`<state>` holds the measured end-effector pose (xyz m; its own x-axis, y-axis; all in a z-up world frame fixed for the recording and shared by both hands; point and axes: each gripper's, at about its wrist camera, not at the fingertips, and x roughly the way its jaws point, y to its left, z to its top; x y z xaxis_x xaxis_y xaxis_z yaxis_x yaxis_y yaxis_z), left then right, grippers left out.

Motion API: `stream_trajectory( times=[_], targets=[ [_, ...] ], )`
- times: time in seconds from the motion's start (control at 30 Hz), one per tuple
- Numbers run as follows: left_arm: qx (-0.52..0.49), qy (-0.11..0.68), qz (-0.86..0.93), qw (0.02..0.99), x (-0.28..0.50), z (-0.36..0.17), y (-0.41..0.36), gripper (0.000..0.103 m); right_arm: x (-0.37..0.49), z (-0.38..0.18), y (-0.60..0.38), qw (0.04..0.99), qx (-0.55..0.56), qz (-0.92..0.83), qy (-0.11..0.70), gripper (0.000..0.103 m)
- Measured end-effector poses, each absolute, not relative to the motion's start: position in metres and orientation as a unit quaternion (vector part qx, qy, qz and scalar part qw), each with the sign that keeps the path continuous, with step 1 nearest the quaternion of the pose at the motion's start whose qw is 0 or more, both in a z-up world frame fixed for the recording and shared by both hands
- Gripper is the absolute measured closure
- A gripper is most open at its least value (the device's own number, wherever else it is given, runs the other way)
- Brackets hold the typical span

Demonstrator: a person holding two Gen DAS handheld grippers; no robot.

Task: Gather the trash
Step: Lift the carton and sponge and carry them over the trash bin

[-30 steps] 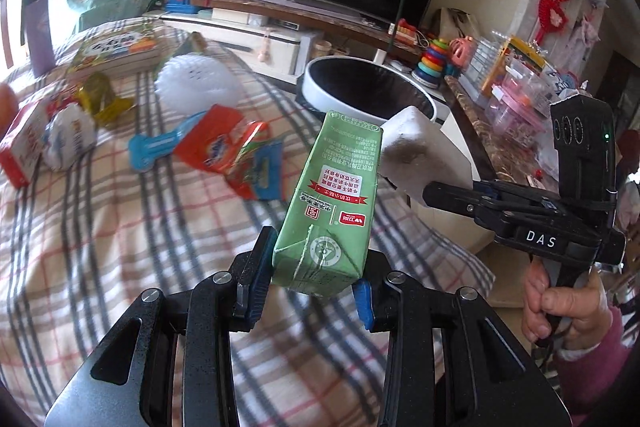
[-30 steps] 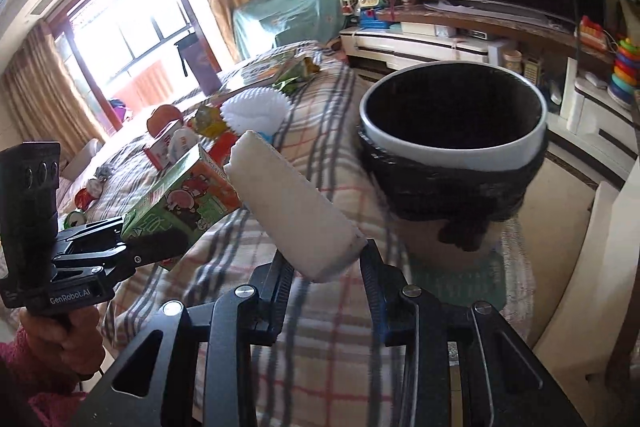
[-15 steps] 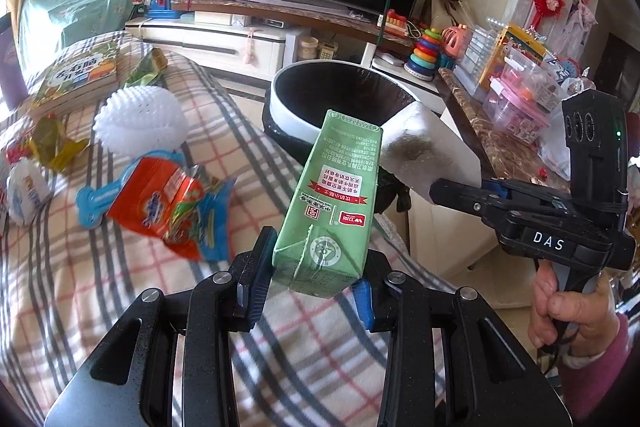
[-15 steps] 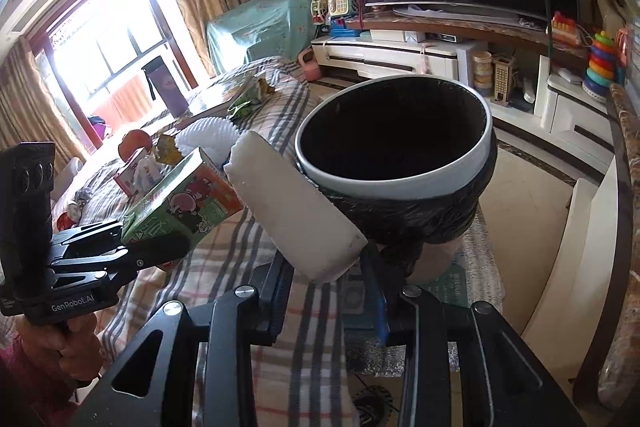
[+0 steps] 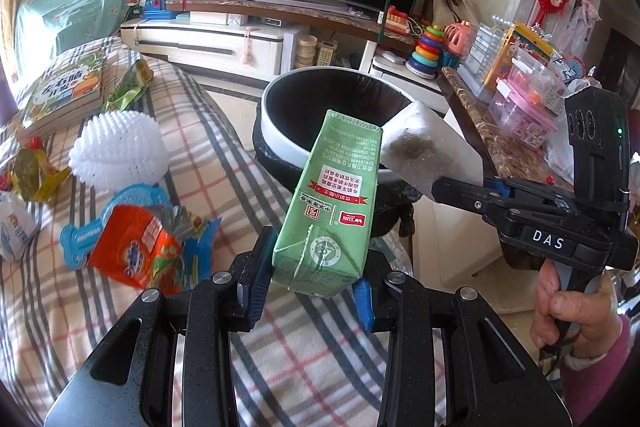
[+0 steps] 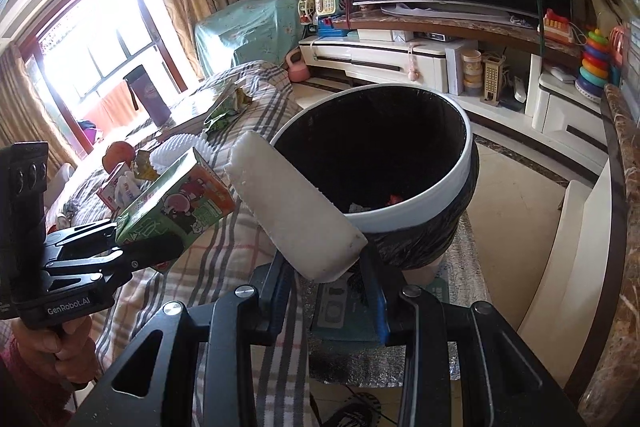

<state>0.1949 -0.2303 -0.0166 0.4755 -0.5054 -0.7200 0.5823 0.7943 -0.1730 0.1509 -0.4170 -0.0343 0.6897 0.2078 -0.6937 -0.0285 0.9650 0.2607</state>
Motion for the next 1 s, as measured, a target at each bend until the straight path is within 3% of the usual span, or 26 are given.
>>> stream_trajectory(
  times=[1.0],
  targets=[
    [0.072, 0.417, -0.321, 0.848, 0.268, -0.009, -0.293, 0.069, 0.223, -0.031, -0.459, 0.898, 0.098, 0.028, 0.428, 0.069]
  ],
)
